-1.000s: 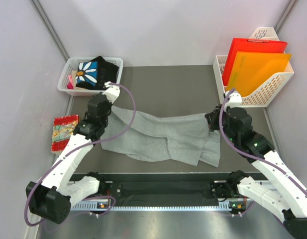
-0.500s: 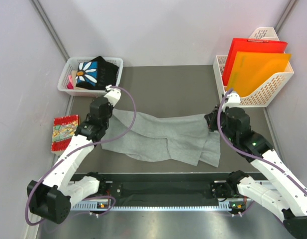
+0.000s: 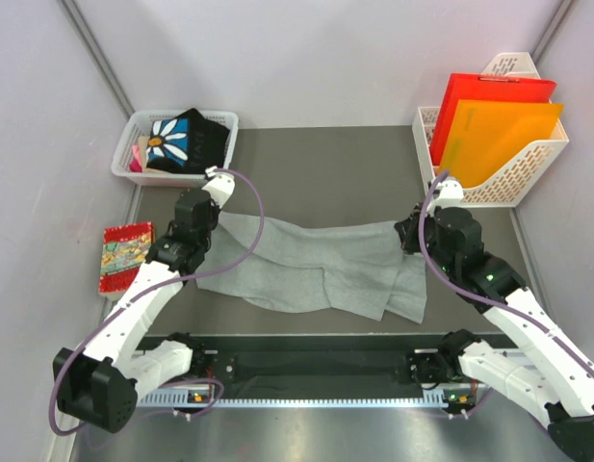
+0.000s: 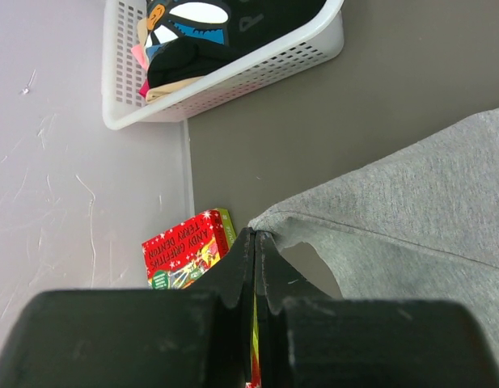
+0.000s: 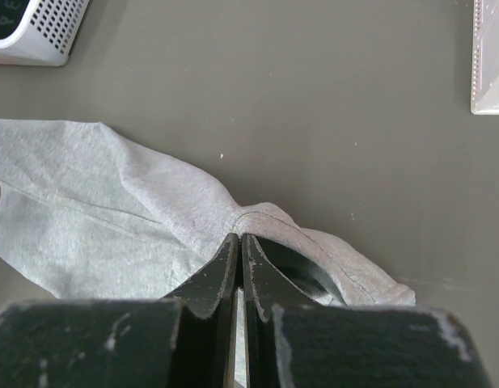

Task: Fold and stack the t-shirts
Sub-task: Flatten out the tshirt

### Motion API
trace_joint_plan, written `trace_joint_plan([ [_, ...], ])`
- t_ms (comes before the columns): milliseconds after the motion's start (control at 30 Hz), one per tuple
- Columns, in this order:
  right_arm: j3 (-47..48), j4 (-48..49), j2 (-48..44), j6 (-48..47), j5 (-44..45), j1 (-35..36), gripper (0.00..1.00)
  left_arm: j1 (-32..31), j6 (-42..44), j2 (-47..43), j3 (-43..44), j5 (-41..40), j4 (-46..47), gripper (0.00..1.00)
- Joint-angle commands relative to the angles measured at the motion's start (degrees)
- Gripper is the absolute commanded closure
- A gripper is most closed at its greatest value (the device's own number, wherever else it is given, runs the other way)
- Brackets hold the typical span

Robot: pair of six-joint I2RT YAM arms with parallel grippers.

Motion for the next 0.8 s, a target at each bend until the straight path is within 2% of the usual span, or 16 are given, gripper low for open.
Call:
trace_joint_plan([
  [0,-0.03,3.26,-0.13,0.29,-0.12,0.49,1.00,0.29,-1.09,-1.26,-0.35,0.35,1.91,1.00],
  [767,-1.34,3.61,-0.66,0.64,-0.65,0.49,1.00,0.29,-1.00,-1.96,1.22,0.08,1.12,1.00],
])
